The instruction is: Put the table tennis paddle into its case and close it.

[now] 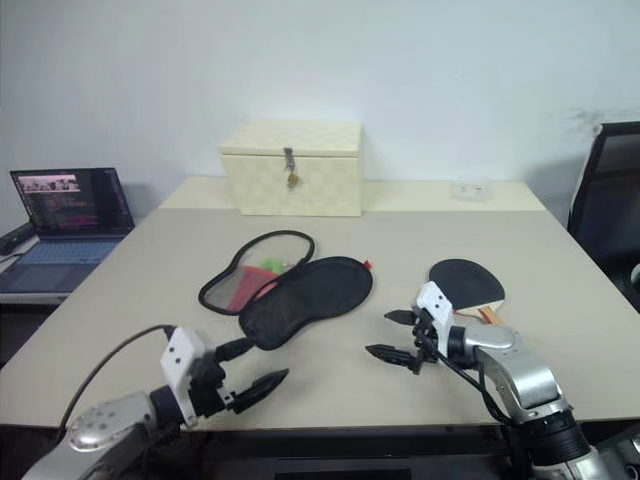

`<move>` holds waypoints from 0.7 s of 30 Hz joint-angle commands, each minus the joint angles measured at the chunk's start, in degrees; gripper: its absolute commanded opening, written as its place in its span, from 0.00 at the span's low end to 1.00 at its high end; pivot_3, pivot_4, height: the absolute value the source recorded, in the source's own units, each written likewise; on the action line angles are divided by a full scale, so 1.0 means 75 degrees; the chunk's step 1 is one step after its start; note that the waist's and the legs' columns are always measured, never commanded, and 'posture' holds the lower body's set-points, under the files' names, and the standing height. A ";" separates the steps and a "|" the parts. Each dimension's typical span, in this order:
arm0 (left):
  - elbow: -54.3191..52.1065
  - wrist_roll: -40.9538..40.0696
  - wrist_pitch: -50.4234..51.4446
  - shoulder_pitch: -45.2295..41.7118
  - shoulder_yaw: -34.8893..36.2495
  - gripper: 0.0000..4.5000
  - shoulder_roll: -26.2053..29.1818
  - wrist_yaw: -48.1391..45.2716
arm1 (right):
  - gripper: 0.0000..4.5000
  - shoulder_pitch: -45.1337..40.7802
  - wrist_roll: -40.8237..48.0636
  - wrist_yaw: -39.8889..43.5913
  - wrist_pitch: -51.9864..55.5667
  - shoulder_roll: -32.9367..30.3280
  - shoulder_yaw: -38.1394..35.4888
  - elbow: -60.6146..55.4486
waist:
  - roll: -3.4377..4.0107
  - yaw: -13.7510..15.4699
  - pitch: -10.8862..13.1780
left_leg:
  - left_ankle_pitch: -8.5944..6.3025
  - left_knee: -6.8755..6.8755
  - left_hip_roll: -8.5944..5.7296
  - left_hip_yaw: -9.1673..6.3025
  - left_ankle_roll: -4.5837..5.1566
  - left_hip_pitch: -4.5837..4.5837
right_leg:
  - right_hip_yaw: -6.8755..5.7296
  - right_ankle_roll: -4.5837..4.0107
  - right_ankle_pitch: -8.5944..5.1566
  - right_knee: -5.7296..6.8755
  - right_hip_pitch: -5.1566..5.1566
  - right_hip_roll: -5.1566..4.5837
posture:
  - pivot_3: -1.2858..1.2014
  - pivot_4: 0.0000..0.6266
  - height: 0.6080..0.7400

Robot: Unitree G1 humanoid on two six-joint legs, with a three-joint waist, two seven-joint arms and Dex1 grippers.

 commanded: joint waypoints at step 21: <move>0.2928 0.0606 -0.0932 -0.2463 -0.0696 1.00 0.0517 -0.2065 | 1.00 0.0034 0.1519 -0.0254 0.1444 -0.1085 -0.1197 -0.2322 | 0.0000 0.0001 0.0000 | 0.0000 0.0002 -0.0012 0.0007 0.0001 -0.0003 | -0.0017 0.0000 -0.0001 -0.0005 -0.0002 0.0014 | 0.52 0.24 1.00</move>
